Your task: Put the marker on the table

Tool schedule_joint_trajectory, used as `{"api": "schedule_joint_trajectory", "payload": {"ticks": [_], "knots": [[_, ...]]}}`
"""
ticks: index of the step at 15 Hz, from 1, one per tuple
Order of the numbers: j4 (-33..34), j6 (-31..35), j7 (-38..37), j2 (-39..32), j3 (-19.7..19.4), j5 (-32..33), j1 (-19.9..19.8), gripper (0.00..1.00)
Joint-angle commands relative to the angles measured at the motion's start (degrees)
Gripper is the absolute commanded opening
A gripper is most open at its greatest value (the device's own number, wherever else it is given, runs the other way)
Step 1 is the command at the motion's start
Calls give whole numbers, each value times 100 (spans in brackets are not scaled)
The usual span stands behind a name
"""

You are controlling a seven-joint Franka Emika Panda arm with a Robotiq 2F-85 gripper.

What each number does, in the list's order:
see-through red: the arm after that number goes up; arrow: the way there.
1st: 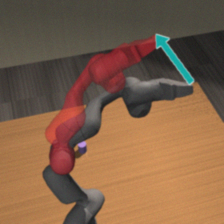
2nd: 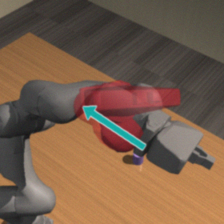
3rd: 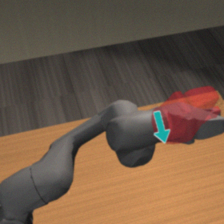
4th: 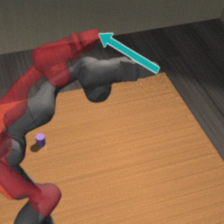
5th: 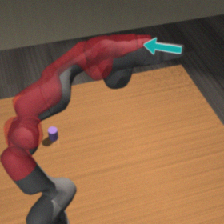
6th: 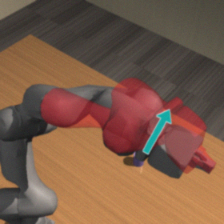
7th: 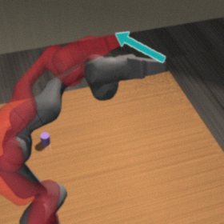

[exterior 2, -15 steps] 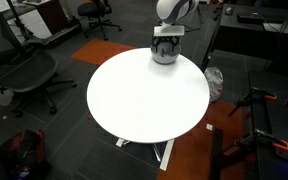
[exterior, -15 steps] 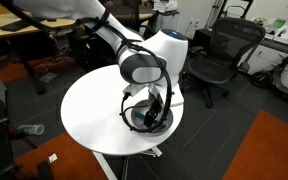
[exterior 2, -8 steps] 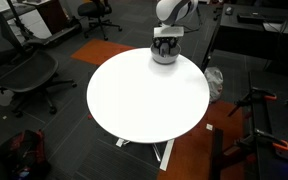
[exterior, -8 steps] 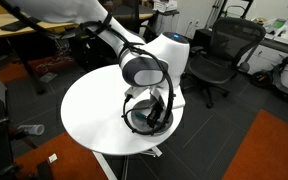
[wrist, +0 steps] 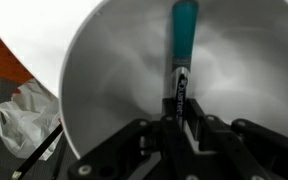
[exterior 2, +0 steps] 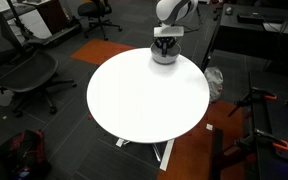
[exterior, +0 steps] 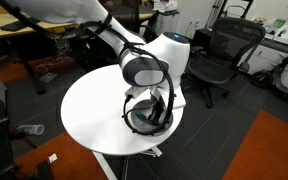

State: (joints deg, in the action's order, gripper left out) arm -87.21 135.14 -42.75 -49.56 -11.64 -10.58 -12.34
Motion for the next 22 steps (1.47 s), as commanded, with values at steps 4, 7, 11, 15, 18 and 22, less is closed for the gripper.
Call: {"api": "schedule_joint_trajectory", "payload": {"ticks": [4, 7, 11, 15, 18, 22], "knots": [[-70, -128, -4, 326, -64, -137, 29, 5], [-160, -200, 16, 597, -76, -127, 30, 5], [-394, -197, 137, 1096, -33, -131, 28, 5], [-769, -99, 304, 1661, 51, -167, 47, 5], [-1130, -41, 422, 2073, 155, -217, 87, 5], [-1787, 53, 546, 2650, 255, -192, 284, 5]]}}
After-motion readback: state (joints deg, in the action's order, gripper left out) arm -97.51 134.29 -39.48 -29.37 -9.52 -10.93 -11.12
